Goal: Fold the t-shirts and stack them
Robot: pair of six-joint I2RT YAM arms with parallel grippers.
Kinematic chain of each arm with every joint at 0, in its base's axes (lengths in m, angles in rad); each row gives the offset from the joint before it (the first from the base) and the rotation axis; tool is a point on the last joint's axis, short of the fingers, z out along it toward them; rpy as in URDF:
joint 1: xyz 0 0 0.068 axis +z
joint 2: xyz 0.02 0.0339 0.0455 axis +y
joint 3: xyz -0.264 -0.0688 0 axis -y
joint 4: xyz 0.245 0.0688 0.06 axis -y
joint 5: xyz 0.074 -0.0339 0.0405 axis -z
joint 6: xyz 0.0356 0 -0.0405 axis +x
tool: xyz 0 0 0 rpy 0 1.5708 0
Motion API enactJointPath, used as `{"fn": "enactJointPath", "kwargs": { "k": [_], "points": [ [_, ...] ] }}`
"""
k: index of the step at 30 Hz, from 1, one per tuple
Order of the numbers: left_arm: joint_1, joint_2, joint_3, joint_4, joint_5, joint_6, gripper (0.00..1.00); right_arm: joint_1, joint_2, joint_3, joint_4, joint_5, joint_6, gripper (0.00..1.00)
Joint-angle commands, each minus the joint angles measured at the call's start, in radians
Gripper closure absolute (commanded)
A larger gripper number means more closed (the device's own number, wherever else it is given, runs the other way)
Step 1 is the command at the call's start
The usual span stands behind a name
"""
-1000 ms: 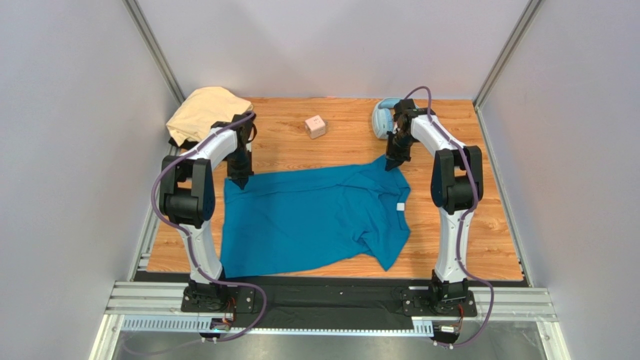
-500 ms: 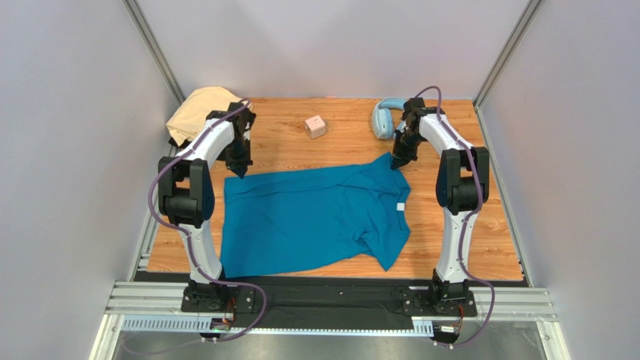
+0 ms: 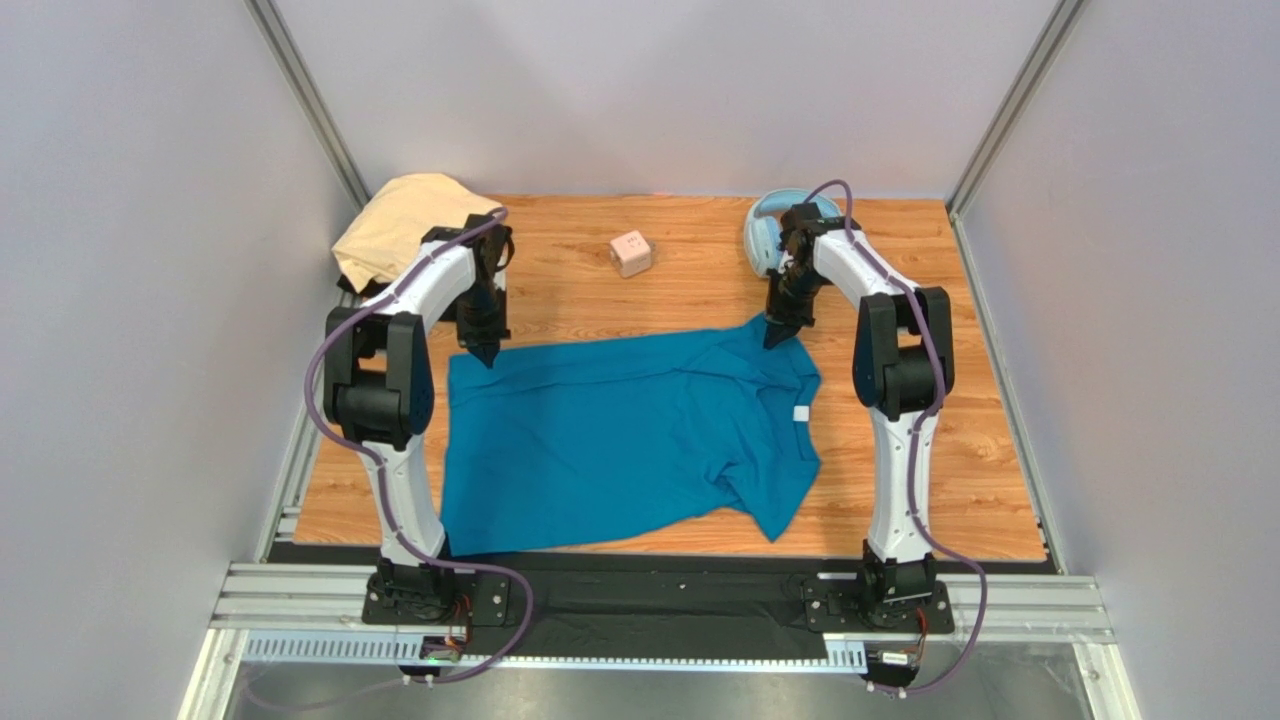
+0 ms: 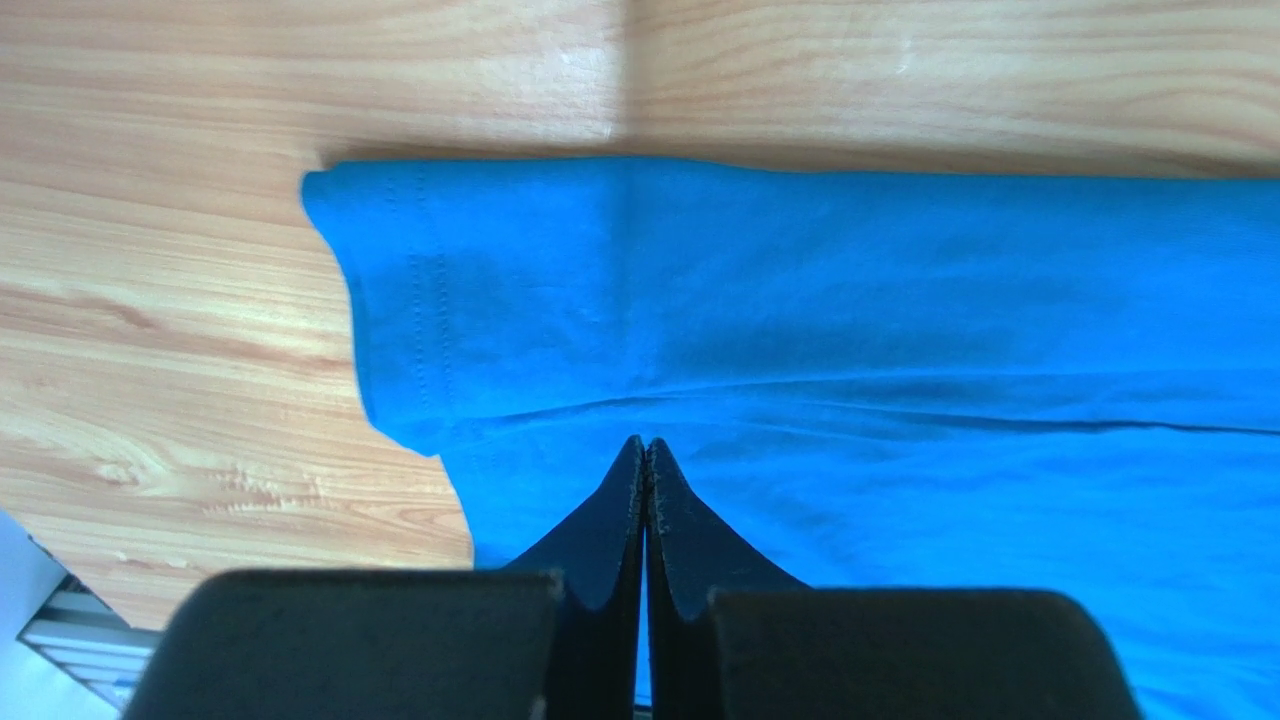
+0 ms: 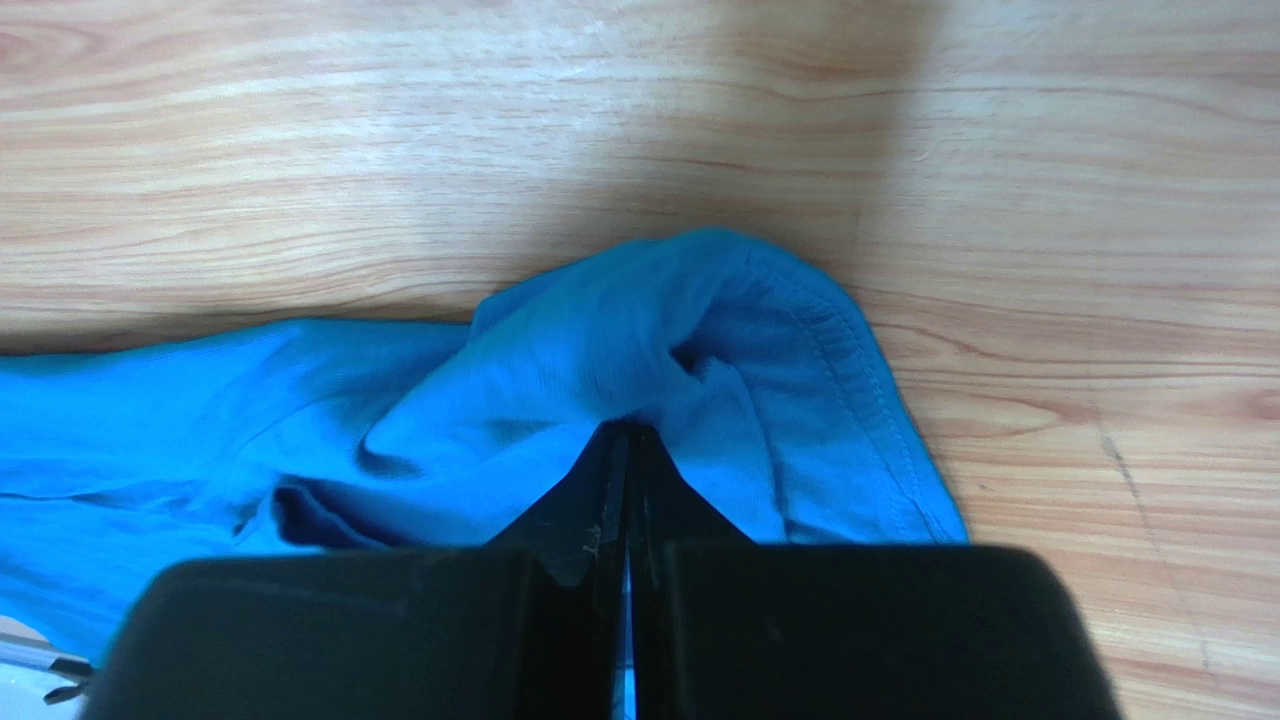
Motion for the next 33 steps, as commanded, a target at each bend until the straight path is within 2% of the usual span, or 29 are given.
{"fn": "enactJointPath", "kwargs": {
  "k": [1,15,25,33],
  "points": [
    [-0.011,0.012,-0.055,-0.002,-0.027,-0.019,1.0,0.003,0.034,0.023,-0.053,-0.012,-0.006,1.0],
    [0.015,-0.071,-0.215,0.034,-0.086,0.01,1.0,-0.013,0.031,-0.063,-0.016,0.043,-0.012,1.0],
    [0.031,-0.027,-0.143,0.023,-0.09,0.019,1.0,-0.053,0.0,-0.098,0.005,0.075,-0.006,1.0],
    [0.032,-0.022,-0.167,0.055,-0.086,0.025,1.0,-0.088,-0.044,-0.144,0.039,0.087,-0.003,1.0]
  ]
}}
